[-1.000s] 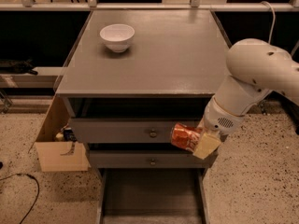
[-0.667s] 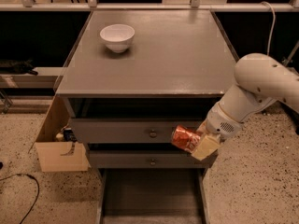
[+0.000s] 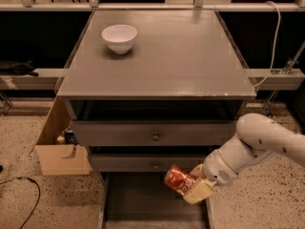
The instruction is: Place coke can into bottom drawer
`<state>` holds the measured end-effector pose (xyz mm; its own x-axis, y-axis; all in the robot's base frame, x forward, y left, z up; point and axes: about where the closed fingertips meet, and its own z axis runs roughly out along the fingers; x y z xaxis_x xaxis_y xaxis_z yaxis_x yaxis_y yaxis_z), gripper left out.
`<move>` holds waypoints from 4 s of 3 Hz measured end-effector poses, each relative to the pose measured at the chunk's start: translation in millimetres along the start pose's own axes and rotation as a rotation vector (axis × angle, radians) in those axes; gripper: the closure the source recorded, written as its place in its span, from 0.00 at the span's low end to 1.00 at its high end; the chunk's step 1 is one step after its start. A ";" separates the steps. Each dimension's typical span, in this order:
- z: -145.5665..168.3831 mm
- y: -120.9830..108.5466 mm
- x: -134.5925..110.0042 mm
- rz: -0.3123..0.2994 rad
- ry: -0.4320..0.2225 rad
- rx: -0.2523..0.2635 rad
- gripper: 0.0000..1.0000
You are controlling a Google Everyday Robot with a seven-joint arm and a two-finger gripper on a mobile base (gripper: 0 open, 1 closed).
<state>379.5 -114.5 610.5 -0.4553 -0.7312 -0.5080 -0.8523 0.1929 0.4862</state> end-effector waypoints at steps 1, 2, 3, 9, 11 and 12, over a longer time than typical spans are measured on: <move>0.0 0.0 0.0 0.000 0.000 0.000 1.00; 15.8 -5.4 2.4 0.003 0.031 -0.009 1.00; 43.4 -17.2 15.1 0.034 0.068 -0.025 1.00; 109.8 -72.9 28.1 0.182 -0.158 0.062 1.00; 110.6 -101.6 29.2 0.199 -0.200 0.133 1.00; 138.8 -119.7 39.5 0.241 -0.171 0.110 1.00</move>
Offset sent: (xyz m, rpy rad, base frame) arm 0.0002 0.0188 -0.0403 -0.0666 0.0361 0.0424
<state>427.8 -75.6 433.5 -0.6766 -0.5370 -0.5038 -0.7328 0.4239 0.5322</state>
